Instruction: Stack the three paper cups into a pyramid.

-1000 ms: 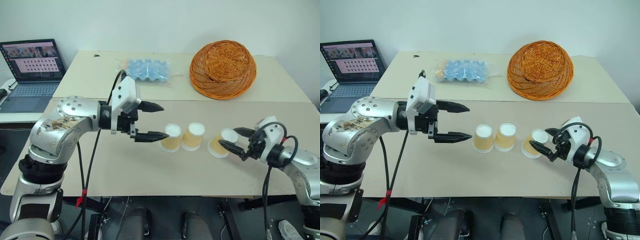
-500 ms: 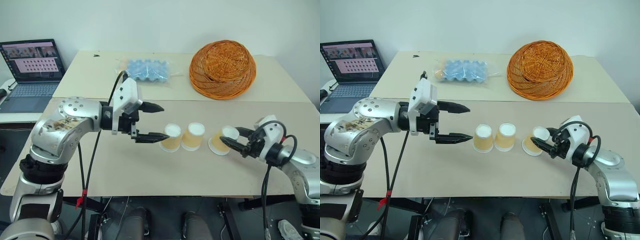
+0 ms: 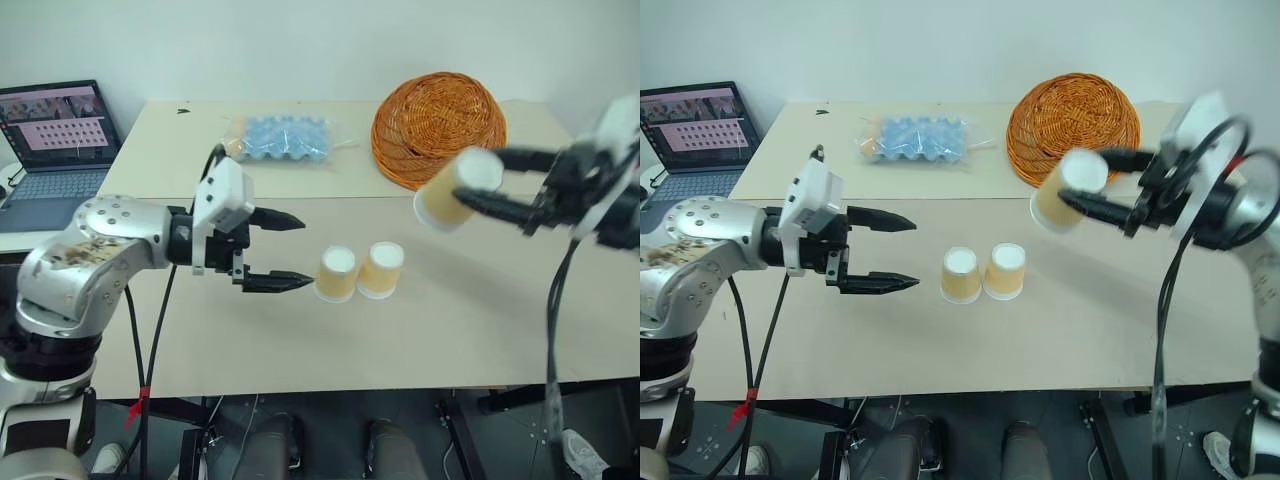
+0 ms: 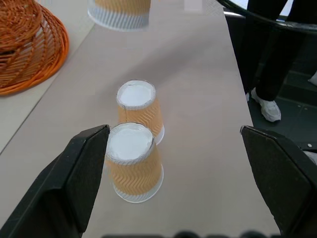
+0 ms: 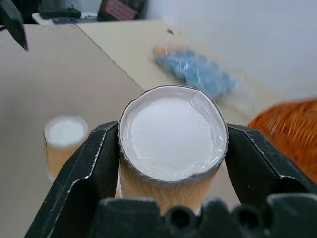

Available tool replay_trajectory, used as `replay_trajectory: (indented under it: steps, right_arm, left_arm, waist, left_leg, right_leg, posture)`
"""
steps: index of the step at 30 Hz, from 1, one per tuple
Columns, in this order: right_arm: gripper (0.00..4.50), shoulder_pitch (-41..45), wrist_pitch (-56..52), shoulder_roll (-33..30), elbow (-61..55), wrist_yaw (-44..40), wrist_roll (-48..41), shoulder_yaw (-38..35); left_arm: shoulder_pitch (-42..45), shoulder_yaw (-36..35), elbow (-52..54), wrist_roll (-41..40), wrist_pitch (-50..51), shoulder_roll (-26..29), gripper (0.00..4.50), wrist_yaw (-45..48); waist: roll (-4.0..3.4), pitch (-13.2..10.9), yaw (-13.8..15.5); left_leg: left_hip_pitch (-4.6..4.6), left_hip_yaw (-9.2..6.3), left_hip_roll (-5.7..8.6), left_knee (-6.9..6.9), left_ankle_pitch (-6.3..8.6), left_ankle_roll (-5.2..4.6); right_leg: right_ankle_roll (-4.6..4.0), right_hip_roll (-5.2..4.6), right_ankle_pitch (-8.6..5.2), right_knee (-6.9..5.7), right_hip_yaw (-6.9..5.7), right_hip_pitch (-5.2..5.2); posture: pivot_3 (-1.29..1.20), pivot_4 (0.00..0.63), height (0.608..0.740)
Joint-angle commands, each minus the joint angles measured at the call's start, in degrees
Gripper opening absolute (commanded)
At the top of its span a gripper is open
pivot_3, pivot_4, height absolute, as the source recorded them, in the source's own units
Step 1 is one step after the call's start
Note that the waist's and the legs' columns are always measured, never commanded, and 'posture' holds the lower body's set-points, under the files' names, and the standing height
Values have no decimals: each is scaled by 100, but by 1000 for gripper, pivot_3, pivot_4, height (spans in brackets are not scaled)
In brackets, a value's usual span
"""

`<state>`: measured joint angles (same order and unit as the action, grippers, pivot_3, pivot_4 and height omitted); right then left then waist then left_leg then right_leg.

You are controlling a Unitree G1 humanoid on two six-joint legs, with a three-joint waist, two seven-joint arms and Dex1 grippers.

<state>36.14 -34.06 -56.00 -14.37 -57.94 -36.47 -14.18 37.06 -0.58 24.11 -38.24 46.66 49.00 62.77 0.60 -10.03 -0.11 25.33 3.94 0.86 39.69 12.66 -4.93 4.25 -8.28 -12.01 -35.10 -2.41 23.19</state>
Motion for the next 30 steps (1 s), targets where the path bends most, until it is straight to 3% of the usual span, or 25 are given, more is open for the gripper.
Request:
replay_trajectory:
  steps: [1,5,13,30]
  right_arm:
    - [3405,594,23,47,385,-515,34,577]
    - [3405,1106,62,171,679,-981,98,1061]
    - [3405,1104,495,729,1324,-1489,634,1799]
    - [3405,1193,761,1267,1846,-1513,1282,1993]
  left_arm:
    - [-275,-292,397,-216,224,98,4500,-279]
    - [-408,-358,585,-371,331,97,4500,-463]
    - [-478,-387,699,-549,406,200,4500,-611]
    - [-482,-400,751,-727,455,333,4500,-818]
  waist:
    - [1,-1,-5]
    - [2,-5,17]
    - [5,-5,40]
    - [5,-5,44]
  left_leg:
    - [0,3,4,0,0,0]
    - [9,6,20,9,3,-7]
    - [12,9,20,8,-22,35]
    - [12,8,21,6,-28,46]
  right_leg:
    - [-1,-3,0,-3,5,-1]
    - [1,-17,1,-8,11,3]
    - [2,-15,2,-7,10,4]
    - [2,-13,2,-10,8,7]
  posture:
    - [0,150,726]
    - [0,150,726]
    - [0,150,726]
    - [0,150,726]
